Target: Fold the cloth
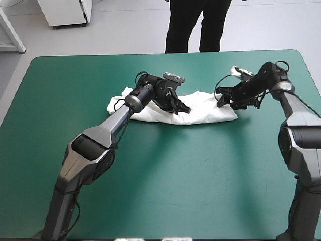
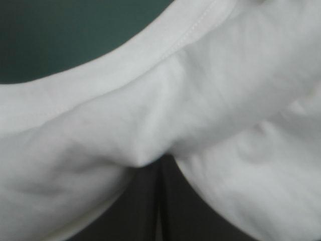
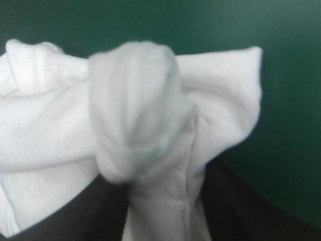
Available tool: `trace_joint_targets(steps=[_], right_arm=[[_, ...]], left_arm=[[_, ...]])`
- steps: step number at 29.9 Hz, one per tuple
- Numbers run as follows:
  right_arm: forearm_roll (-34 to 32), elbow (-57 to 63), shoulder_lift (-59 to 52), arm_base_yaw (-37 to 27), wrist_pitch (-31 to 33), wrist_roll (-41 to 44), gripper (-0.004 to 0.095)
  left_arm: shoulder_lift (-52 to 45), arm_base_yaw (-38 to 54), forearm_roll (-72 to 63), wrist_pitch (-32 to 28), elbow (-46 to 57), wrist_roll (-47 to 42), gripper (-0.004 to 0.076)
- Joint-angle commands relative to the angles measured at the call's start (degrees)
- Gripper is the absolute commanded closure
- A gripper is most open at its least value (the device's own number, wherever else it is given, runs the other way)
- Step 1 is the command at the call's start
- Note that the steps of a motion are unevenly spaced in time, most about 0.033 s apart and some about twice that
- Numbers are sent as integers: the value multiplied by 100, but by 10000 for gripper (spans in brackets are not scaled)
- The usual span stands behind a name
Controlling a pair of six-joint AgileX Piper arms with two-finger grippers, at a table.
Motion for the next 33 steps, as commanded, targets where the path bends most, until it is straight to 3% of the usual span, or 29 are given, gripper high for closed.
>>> trace_joint_targets(steps=[1,3,4,13,19,33], right_arm=[[-119,-77,-161,188,51,21,702],[-138,-77,-161,194,80,21,907],[-125,-77,-161,194,80,21,921],[-7,-111,-872,194,37,-5,925],[519,-111,-1535,206,-5,-193,925],[669,-111,-2223,871,-149,-304,925]], left_arm=[[-223,-41,-180,53,-86,-5,734],[-223,-41,-180,53,-86,-5,734],[-223,-41,-180,53,-86,-5,734],[-223,-41,-180,57,-86,-6,734],[-223,-41,-180,57,-86,-6,734],[-223,-41,-180,57,-86,-6,734]])
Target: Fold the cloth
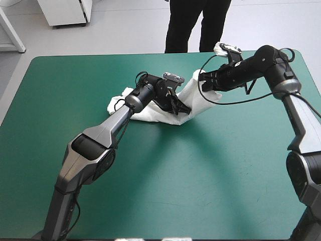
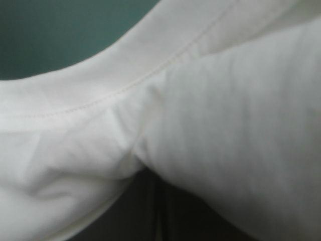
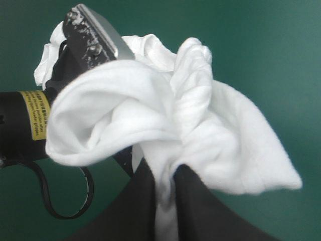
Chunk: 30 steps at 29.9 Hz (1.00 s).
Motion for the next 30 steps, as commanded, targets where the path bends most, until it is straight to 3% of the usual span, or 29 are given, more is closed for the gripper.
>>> trace_joint_targets(steps=[1,7,16,23,27,30], right_arm=[[231,-145,-375,38,-260,-73,925],[60,-145,-375,38,-420,-73,925],[-67,-145,-375,38,-522,-82,925],[85,-145,-375,162,-799,-109,925],[33,-145,-364,524,-1287,-146,925],[-68,-145,-319,870,-1744,-146,925]], left_arm=[[-223,-41,-180,57,-86,-6,734],[-495,-41,237,391,-86,-293,734],[-1658,-41,1542,747,327,-1062,734],[-3682,-41,2295,-709,3248,-1854,734],[-4835,-41,2270,-1132,4670,-1854,734],[-5514,-41,2262,-1117,5282,-1854,734]])
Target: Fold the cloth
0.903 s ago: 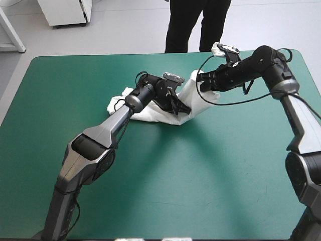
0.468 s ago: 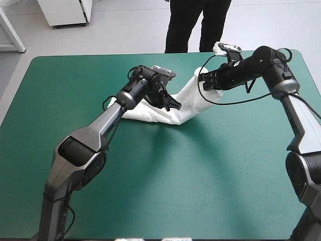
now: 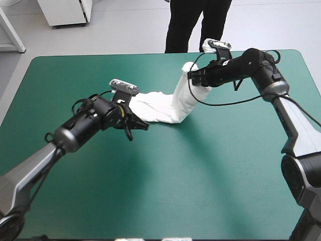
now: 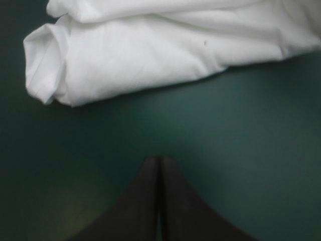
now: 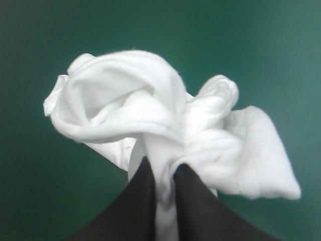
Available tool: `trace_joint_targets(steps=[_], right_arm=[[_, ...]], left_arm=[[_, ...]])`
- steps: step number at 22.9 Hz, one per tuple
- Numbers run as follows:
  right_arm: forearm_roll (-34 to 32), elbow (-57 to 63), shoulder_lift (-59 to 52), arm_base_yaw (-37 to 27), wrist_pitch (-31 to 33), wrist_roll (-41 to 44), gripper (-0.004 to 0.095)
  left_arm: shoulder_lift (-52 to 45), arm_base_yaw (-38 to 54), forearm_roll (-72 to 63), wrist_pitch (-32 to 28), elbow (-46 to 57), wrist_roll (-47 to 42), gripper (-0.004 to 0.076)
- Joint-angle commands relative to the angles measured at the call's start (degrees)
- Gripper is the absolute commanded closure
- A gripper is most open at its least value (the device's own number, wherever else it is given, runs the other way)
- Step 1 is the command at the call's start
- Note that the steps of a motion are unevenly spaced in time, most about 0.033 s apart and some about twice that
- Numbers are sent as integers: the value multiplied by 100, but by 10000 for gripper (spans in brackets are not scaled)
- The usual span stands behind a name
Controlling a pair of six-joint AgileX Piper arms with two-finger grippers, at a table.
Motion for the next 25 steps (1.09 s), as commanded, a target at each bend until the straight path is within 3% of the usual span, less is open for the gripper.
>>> trace_joint_targets(steps=[1,8,14,19,23,25], right_arm=[[156,-151,-273,403,-795,-95,925],[156,-151,283,1232,-1793,-80,924],[197,-254,1138,1970,-3030,-39,925],[225,-1128,2044,2182,-2896,-12,925],[218,-1455,2123,2171,-2848,82,903],[133,-1598,1982,2151,-2251,111,894]], left_arm=[[-1004,-22,78,-254,520,-81,734],[-2313,-22,-29,-32,1299,-81,734],[-2914,-22,-360,390,1391,-69,734],[-2914,-22,-702,415,1391,-59,734],[-2914,-22,-829,415,1391,-59,734],[-2914,-22,-935,415,1391,-59,734]])
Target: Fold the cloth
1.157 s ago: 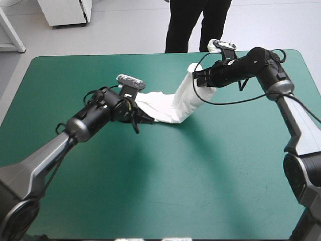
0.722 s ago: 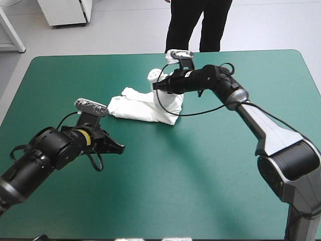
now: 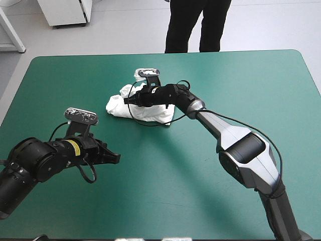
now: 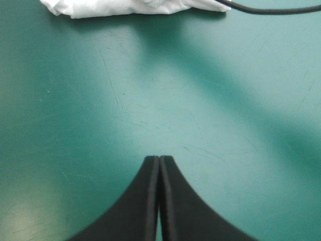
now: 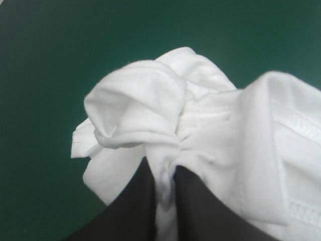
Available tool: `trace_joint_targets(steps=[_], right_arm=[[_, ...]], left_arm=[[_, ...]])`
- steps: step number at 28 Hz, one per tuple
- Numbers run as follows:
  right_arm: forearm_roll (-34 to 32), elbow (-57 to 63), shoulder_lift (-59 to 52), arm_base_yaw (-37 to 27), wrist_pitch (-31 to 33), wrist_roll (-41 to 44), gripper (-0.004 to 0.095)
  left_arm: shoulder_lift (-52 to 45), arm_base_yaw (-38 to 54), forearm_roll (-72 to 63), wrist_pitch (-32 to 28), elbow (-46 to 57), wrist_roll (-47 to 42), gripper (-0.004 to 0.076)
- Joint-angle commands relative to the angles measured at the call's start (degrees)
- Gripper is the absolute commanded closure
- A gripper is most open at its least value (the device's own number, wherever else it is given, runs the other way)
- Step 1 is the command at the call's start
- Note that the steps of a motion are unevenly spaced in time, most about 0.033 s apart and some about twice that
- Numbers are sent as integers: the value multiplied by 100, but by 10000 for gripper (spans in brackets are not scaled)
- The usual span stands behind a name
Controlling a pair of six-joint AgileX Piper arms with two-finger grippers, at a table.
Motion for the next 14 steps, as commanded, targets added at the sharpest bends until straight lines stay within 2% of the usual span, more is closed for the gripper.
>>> trace_joint_targets(steps=[1,3,5,7,9,11,14], right_arm=[[47,-317,-644,-23,379,-17,865],[58,-317,-824,-45,658,23,731],[58,-317,-945,-100,880,9,521],[44,-317,-1012,-165,1229,-79,265],[0,-317,-1012,-234,1533,26,125],[-10,-317,-1012,-311,1794,131,112],[-84,-317,-1133,-462,2012,172,163]], left_arm=[[-88,-22,-174,-258,-139,-25,734],[-88,-22,-252,-258,-139,-25,734],[-88,-22,-344,-258,-139,-25,734],[-88,-22,-407,-258,-139,-11,734],[-88,-22,-407,-271,-139,1,734],[-88,-22,-407,-306,-139,30,734],[-88,-22,-448,-307,-139,30,734]])
